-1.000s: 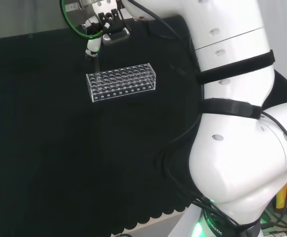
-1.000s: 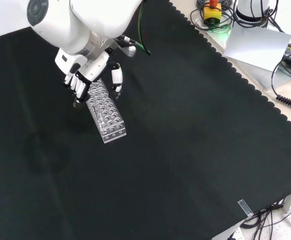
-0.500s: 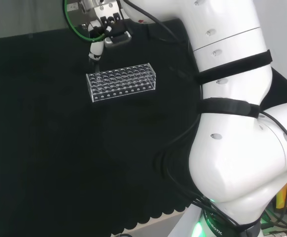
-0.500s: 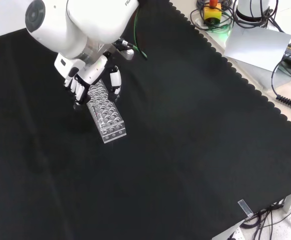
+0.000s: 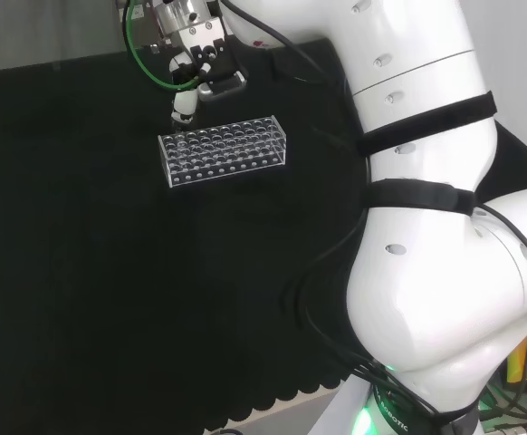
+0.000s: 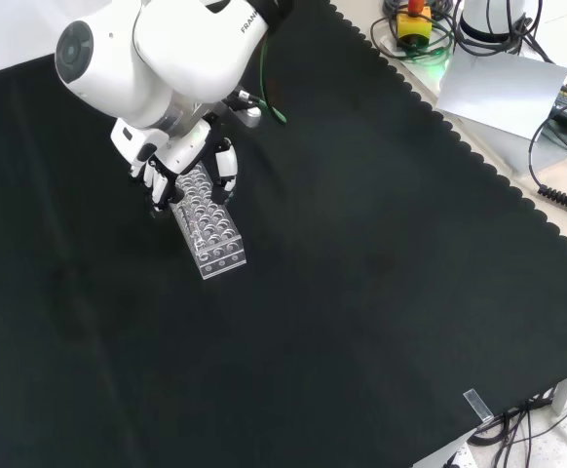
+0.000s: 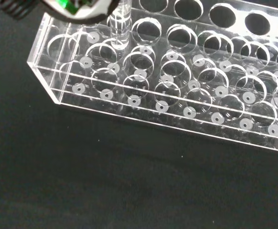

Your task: Pick up the test tube.

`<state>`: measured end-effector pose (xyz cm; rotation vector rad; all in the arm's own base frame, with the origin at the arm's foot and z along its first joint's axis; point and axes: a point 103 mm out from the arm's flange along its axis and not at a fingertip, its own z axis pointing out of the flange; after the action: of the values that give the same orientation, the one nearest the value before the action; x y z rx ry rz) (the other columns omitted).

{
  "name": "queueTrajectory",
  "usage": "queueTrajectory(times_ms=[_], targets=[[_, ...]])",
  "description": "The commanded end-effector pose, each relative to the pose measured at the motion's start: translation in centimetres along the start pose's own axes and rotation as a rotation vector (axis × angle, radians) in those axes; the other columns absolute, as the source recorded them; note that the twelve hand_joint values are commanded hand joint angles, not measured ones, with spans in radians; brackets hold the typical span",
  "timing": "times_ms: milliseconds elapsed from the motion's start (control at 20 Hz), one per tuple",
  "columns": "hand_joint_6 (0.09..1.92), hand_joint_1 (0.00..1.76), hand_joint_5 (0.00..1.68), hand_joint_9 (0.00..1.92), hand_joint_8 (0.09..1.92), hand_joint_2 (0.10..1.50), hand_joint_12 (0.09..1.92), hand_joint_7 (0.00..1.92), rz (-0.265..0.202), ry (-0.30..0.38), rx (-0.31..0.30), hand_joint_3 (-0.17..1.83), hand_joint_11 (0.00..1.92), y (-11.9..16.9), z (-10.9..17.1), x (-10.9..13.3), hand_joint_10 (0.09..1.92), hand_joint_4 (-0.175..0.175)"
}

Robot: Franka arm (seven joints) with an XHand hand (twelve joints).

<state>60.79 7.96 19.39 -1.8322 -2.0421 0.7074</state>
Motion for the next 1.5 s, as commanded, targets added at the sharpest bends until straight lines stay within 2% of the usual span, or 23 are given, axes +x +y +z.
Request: queueTrajectory(times_ms=[50, 700, 900, 1050, 1500], targets=[[0.56, 0.87, 0.43, 0.59, 0.87, 0.69, 1.52, 0.77, 0.004, 0.012, -0.023, 0.6, 0.26, 0.1, 0.0, 0.1, 0.8, -0.132], [0.65, 0.89, 0.42, 0.61, 0.87, 0.67, 1.51, 0.78, 0.009, 0.003, -0.033, 0.62, 0.28, 0.8, -0.9, 1.8, 0.8, -0.131], [0.7, 0.91, 0.47, 0.64, 0.87, 0.67, 1.51, 0.84, 0.0, 0.004, -0.042, 0.63, 0.29, 1.0, -1.4, 3.0, 0.8, -0.132], [0.73, 0.92, 0.5, 0.68, 0.87, 0.66, 1.5, 0.9, -0.01, 0.01, -0.049, 0.64, 0.3, 1.0, -1.3, 2.8, 0.78, -0.134], [0.8, 0.97, 0.68, 0.84, 0.82, 0.64, 1.47, 1.08, -0.003, 0.003, -0.064, 0.68, 0.36, 1.5, -1.6, 2.9, 0.71, -0.142]])
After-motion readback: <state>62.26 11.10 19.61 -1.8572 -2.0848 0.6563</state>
